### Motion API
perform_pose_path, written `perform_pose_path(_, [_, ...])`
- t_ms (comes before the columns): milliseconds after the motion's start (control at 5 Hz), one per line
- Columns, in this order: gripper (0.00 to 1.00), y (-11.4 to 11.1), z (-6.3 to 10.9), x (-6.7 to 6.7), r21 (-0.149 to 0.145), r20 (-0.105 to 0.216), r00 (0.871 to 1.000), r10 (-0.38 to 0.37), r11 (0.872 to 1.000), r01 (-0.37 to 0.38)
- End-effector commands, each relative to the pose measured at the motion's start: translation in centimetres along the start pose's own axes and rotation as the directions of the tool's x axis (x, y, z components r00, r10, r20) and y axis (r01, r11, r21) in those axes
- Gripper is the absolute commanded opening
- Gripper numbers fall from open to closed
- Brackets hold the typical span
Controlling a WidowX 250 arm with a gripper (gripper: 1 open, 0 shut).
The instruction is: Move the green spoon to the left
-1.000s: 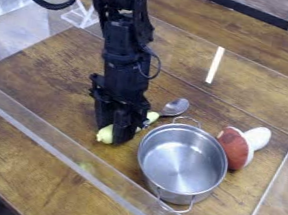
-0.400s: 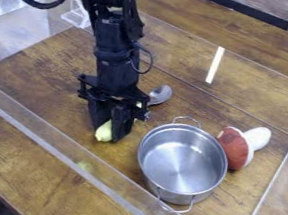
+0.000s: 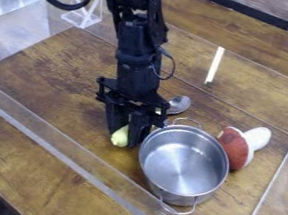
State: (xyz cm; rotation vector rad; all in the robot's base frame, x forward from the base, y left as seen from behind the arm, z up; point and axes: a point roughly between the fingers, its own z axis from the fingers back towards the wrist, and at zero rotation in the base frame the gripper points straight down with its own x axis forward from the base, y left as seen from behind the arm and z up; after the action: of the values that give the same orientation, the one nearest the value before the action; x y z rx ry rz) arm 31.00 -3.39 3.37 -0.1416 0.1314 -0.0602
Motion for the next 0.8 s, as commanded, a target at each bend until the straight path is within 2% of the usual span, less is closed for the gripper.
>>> perform_pose_path(0, [0.0,-0.7,1.83,0.6,0.012,0.077,0.997,-0.012,1.0,0.011])
perform_pose_path(200, [0.0,-0.92,1.46,0.4,0.016,0.082,0.997,-0.004,1.0,0.003])
perform_pose_path(600, [0.0,-1.23,2.02,0.15,0.024,0.088,0.996,0.026,0.999,-0.028])
